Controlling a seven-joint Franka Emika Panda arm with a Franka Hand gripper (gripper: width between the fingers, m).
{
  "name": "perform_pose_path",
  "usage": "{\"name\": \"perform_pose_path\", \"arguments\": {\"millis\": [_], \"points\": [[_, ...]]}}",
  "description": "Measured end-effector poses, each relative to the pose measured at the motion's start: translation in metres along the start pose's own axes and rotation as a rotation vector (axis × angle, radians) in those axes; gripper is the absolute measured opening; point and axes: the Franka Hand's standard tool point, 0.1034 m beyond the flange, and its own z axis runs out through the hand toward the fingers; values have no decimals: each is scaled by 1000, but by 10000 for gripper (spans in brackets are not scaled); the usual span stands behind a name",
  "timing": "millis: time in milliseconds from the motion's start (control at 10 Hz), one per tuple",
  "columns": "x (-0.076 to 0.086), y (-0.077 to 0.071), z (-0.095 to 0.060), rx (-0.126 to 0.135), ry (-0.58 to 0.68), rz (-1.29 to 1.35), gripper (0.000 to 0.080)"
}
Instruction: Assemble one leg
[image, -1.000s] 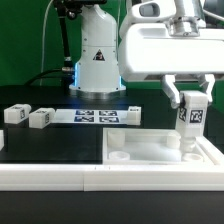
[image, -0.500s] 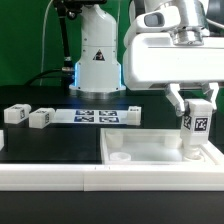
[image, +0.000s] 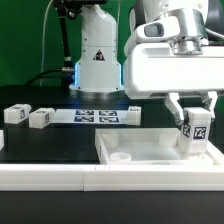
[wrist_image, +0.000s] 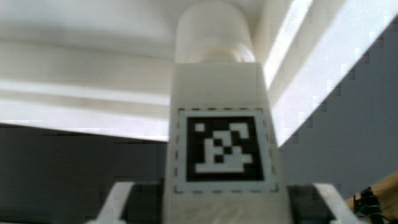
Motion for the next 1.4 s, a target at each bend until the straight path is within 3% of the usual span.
{"name": "perform_pose_path", "arguments": {"millis": [300,400,500,600,700,1100,1400], "points": [[0,-1,0,-1,5,-1,294],[-1,-1,1,0,2,-1,344],[-1,-1,1,0,2,-1,512],[-1,-1,1,0,2,0,512],[-1,-1,1,0,2,0,620],[-1,0,0,0,-4,-3,648],[10,4,-12,6,-34,-4,649]]}}
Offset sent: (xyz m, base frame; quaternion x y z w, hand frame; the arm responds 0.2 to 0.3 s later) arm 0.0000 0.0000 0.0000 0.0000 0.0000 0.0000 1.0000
